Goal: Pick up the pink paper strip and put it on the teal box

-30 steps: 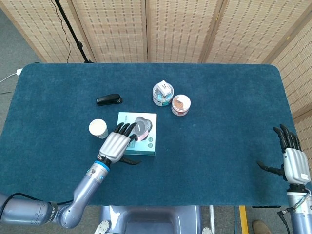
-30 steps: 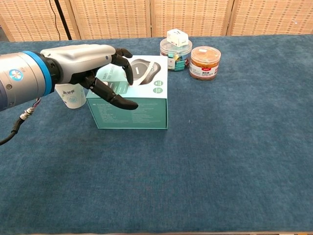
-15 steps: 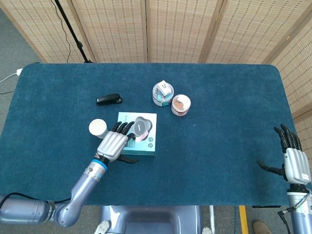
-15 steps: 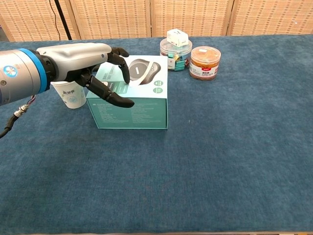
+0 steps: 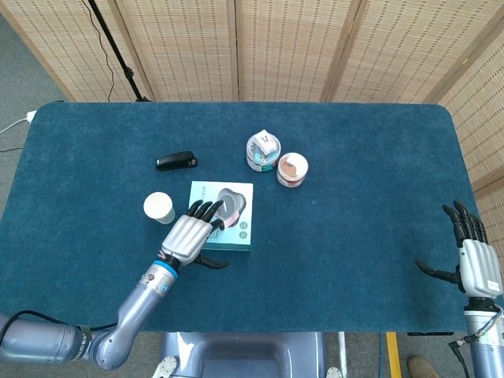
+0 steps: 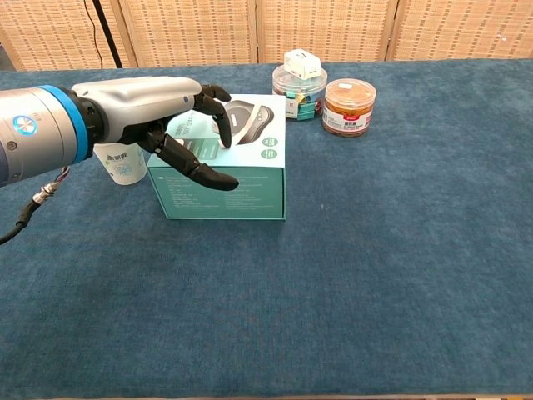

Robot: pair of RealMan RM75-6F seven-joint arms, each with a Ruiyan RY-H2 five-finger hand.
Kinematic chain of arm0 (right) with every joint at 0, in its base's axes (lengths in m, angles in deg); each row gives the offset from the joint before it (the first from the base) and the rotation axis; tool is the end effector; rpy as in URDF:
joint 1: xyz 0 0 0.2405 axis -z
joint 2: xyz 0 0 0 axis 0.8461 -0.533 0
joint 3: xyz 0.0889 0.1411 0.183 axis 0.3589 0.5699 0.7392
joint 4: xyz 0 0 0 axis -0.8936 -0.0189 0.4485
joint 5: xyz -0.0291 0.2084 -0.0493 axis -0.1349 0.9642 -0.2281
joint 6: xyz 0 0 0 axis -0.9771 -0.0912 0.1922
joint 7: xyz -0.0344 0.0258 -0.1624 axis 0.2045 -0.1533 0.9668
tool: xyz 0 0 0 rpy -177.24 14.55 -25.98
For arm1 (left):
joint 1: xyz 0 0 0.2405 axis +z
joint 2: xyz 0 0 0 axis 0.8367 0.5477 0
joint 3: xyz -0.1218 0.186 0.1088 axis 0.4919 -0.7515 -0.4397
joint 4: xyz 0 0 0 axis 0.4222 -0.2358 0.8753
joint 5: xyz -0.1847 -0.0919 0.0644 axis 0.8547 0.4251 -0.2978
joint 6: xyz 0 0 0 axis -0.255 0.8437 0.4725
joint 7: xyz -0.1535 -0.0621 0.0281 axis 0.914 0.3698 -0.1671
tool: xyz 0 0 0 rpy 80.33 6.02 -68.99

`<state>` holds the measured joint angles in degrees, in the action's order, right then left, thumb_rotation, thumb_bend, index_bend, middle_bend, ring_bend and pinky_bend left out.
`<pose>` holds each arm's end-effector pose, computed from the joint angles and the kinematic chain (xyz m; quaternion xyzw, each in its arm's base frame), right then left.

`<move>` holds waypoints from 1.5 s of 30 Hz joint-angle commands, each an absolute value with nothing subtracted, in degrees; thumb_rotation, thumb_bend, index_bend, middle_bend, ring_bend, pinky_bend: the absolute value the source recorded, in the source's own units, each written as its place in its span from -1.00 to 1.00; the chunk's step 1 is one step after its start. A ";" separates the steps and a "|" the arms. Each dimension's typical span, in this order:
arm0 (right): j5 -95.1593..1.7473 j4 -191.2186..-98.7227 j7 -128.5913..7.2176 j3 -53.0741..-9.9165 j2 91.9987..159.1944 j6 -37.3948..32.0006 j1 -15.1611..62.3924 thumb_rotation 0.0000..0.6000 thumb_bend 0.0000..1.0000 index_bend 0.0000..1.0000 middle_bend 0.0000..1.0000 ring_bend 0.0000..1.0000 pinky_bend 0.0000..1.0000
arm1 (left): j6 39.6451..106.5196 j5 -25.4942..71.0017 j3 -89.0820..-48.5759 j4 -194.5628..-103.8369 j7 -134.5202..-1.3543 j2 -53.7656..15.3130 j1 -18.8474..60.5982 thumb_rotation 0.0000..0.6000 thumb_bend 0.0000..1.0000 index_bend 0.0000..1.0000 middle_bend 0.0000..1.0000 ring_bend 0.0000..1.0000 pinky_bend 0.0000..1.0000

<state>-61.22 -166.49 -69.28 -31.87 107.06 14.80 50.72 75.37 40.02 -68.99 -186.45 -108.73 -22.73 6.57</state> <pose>-0.2977 -0.2400 0.1594 0.4926 -0.4638 0.4709 0.5661 -0.0602 0.3041 -0.0300 -0.7650 -0.3899 -0.3386 0.3848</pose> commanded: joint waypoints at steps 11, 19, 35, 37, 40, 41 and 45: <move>-61.24 -166.57 -69.53 -31.80 106.96 14.77 50.73 1.00 -1.00 -0.85 -1.00 -1.00 -1.00 | 75.31 40.92 -68.92 -185.99 -108.40 -21.82 6.43 -0.06 -1.00 -0.30 -1.00 -1.00 -1.00; -61.31 -166.61 -69.66 -31.78 106.91 14.80 50.74 1.00 -1.00 -0.86 -1.00 -1.00 -1.00 | 74.79 40.95 -68.82 -185.36 -107.41 -21.41 6.44 -0.07 -1.00 -0.30 -1.00 -1.00 -1.00; -61.38 -166.66 -70.12 -31.82 106.68 14.63 50.76 1.00 -1.00 -0.85 -1.00 -1.00 -1.00 | 74.47 40.99 -68.92 -185.16 -107.07 -22.02 5.93 -0.07 -1.00 -0.30 -1.00 -1.00 -1.00; -61.34 -166.67 -70.15 -31.82 106.68 14.57 50.74 1.00 -1.00 -0.85 -1.00 -1.00 -1.00 | 74.46 40.92 -69.01 -185.28 -107.09 -22.06 5.89 -0.07 -1.00 -0.30 -1.00 -1.00 -1.00; -61.37 -166.71 -70.10 -31.87 106.70 14.45 50.69 1.00 -1.00 -0.85 -1.00 -1.00 -1.00 | 74.57 40.68 -69.13 -185.55 -107.22 -22.16 5.81 -0.07 -1.00 -0.30 -1.00 -1.00 -1.00; -61.37 -166.73 -70.11 -31.88 106.70 14.43 50.69 1.00 -1.00 -0.85 -1.00 -1.00 -1.00 | 74.60 40.64 -69.17 -185.61 -107.23 -22.19 5.80 -0.07 -1.00 -0.30 -1.00 -1.00 -1.00; -61.33 -166.77 -70.15 -31.85 106.66 14.48 50.72 1.00 -1.00 -0.85 -1.00 -1.00 -1.00 | 74.65 40.48 -69.40 -185.72 -107.42 -22.40 5.73 -0.07 -1.00 -0.30 -1.00 -1.00 -1.00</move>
<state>-61.34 -166.77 -70.14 -31.85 106.66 14.47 50.72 74.64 40.51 -69.37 -185.70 -107.40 -22.37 5.74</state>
